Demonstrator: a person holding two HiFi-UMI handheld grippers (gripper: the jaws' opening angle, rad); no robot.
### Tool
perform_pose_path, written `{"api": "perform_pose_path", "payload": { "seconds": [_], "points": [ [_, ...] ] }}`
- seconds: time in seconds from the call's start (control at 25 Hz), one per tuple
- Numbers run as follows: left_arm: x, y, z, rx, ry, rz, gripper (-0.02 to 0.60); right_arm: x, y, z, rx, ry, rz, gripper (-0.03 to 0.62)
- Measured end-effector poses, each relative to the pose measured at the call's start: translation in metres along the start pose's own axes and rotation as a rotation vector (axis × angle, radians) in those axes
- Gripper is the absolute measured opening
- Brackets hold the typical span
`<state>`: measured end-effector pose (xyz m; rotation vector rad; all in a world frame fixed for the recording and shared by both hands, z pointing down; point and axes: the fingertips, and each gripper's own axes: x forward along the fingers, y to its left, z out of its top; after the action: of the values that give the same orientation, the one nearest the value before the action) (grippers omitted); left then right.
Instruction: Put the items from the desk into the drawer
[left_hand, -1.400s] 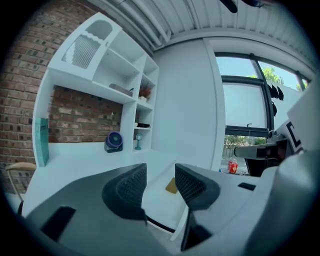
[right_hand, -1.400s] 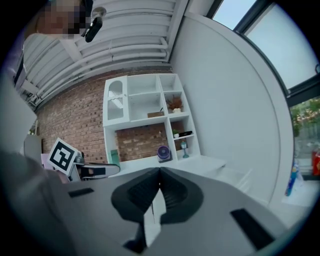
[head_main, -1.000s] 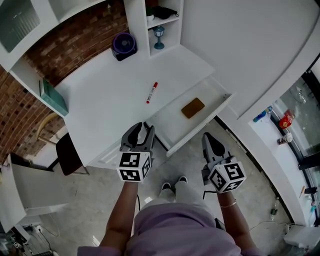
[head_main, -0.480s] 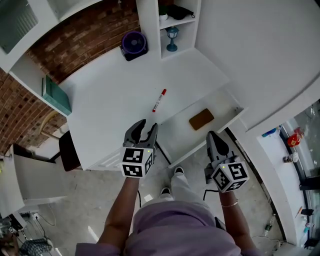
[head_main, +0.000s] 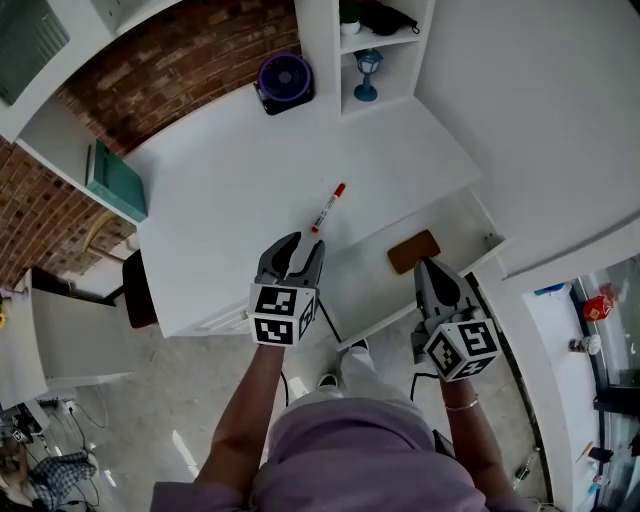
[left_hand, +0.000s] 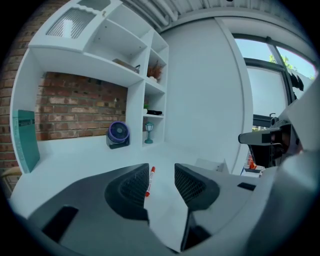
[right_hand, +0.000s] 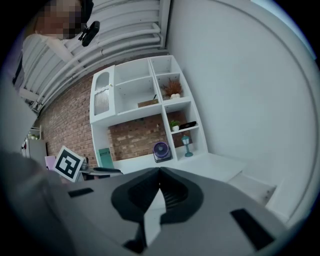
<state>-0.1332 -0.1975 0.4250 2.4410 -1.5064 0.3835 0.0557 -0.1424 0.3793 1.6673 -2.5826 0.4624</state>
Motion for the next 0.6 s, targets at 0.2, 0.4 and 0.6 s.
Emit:
{"api": "perform_pose_path", "payload": {
  "seconds": [0.2, 0.4, 0.6],
  "points": [
    [0.018, 0.005, -0.011, -0.017, 0.036, 0.016, 0.15, 0.014, -0.004, -0.005, 0.009, 0.02, 0.028, 0.002],
    [0.04, 0.008, -0.02, -0.003, 0.073, 0.023, 0.149, 0.022, -0.013, -0.007, 0.014, 0.032, 0.035, 0.002],
    [0.064, 0.014, -0.028, 0.021, 0.117, 0.029, 0.149, 0.03, -0.023, -0.007, 0.018, 0.041, 0.036, 0.002]
  ]
}}
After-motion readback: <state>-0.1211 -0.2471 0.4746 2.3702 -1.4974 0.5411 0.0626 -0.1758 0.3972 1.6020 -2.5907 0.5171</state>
